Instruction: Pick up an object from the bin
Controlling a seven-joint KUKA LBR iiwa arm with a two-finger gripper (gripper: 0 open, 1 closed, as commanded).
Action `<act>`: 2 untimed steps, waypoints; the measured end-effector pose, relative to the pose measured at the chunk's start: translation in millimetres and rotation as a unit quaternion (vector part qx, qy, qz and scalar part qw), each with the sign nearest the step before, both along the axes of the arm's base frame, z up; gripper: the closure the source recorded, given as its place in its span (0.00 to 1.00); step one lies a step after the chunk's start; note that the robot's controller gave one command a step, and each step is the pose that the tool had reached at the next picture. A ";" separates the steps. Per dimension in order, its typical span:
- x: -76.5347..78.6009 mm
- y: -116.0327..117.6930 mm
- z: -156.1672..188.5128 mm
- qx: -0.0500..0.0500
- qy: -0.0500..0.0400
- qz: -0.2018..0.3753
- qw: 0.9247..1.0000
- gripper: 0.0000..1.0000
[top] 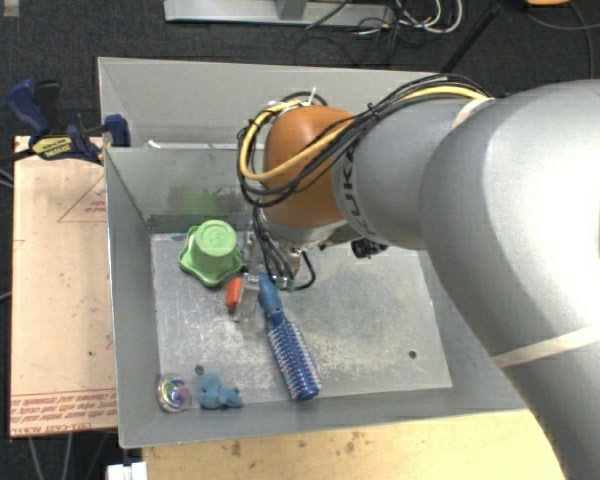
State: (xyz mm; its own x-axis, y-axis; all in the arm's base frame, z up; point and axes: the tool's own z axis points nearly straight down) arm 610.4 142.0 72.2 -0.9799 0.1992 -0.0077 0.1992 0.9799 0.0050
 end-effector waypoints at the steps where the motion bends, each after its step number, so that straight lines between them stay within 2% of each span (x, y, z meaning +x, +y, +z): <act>1: 0.0 -0.5 0.7 0.000 0.000 -0.002 1.000 1.00; 2: 10.5 11.0 94.0 0.000 -0.001 0.007 1.000 1.00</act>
Offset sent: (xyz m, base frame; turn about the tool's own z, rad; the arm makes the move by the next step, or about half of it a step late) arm 0.0000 0.0000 0.0000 0.0000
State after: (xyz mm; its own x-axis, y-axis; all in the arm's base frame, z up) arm 621.0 153.0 166.3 -0.9827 0.1849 -0.0103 0.1848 0.9828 0.0062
